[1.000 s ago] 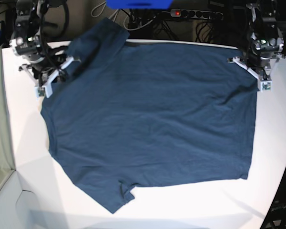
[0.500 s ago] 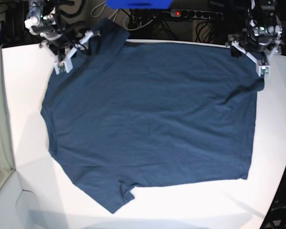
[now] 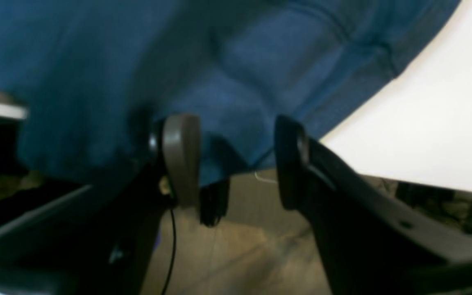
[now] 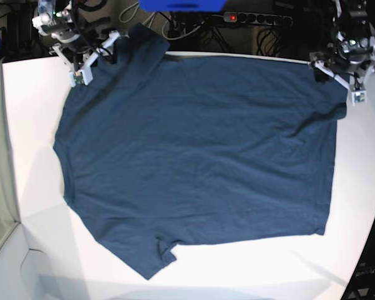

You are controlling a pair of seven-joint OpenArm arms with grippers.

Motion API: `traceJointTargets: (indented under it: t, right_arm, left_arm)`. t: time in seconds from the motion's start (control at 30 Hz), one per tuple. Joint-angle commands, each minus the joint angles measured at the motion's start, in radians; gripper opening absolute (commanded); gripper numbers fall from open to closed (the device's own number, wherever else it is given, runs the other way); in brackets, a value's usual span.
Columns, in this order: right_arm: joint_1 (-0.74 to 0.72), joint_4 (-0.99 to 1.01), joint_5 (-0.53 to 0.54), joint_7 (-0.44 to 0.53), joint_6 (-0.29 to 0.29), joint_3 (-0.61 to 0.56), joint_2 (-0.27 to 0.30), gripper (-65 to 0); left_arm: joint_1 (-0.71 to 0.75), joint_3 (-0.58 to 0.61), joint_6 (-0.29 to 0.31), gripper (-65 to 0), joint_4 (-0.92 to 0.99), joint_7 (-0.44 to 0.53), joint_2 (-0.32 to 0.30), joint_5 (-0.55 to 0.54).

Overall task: Layout the t-shirt on the table in an organized manner, then fold the t-shirt properly
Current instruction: 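Grasp the collar-side corners of the shirt with both grippers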

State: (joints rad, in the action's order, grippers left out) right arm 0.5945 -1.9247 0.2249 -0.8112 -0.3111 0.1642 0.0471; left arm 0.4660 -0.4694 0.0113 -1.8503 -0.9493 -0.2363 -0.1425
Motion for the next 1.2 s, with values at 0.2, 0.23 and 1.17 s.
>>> traceJointTargets:
  t: [0.2, 0.23, 1.17]
  right_arm:
    - [-0.026, 0.06, 0.009, 0.011, -0.004, 0.002, 0.003, -35.2]
    - [-0.028, 0.063, 0.009, 0.011, -0.004, 0.002, 0.003, -35.2]
    - [-0.031, 0.107, 0.009, 0.011, -0.004, 0.002, 0.017, -65.0]
  left_arm:
    - [-0.083, -0.004, -0.004, -11.6, 0.091, 0.011, -0.008, 0.005]
    - [-0.086, -0.004, -0.004, -11.6, 0.1, 0.011, -0.008, 0.005]
    - [-0.06, -0.004, 0.18, -30.6, 0.303, 0.099, 0.013, 0.008]
